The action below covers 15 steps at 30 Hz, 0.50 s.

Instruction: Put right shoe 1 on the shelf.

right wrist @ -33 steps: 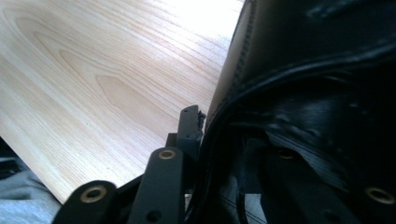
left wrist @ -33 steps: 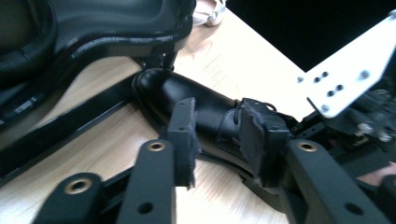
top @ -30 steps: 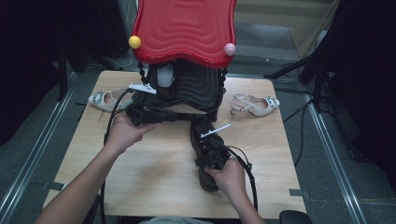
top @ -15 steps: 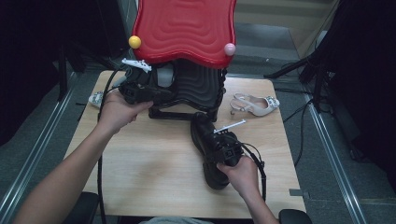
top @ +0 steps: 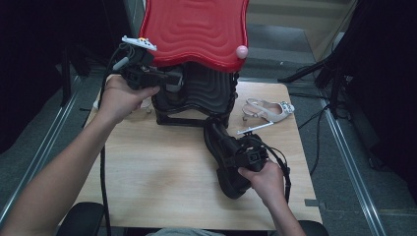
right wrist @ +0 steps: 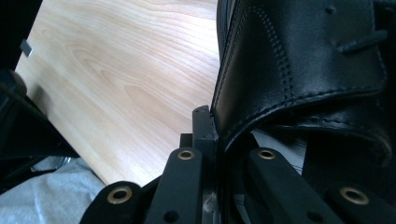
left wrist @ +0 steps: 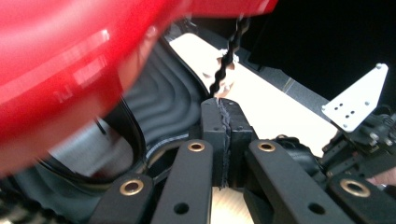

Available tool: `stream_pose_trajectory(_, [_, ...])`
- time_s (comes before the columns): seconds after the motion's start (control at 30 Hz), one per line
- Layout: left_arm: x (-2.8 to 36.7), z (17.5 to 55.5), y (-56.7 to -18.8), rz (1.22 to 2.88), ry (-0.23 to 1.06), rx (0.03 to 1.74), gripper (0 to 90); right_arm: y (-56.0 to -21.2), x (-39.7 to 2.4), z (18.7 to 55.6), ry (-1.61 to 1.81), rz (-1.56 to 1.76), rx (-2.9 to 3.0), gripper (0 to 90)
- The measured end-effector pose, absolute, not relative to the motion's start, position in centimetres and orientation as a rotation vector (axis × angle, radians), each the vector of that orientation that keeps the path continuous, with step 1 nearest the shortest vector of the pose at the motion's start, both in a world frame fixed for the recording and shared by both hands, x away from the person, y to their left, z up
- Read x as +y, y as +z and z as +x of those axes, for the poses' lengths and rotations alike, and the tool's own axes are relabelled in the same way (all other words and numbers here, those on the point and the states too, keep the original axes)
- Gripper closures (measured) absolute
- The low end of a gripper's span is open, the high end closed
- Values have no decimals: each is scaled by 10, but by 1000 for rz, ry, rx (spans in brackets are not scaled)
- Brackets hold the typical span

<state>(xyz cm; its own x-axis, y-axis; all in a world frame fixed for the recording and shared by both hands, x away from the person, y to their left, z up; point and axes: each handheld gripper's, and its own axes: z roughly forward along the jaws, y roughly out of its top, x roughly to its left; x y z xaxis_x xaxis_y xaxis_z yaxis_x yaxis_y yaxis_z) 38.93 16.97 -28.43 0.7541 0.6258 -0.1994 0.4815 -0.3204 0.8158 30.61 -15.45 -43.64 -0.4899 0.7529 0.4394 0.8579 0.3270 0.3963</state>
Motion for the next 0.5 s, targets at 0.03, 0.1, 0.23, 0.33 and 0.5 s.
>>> stream_pose_trajectory(0.03, [170,390,-279,1976,196,834,900,-435,-154,306,-892,-1481,-2413,878])
stream_pose_trajectory(0.1, [170,393,-271,1966,211,833,900,-428,-154,303,-909,-1469,-2418,877])
stream_pose_trajectory(0.23, [172,398,-255,1961,245,834,900,-417,-154,299,-915,-1437,-2425,876])
stream_pose_trajectory(0.33, [174,402,-244,1953,270,837,900,-407,-154,295,-939,-1413,-2432,876])
stream_pose_trajectory(0.5, [179,413,-234,1954,295,868,900,-389,-153,291,-974,-1379,-2436,875])
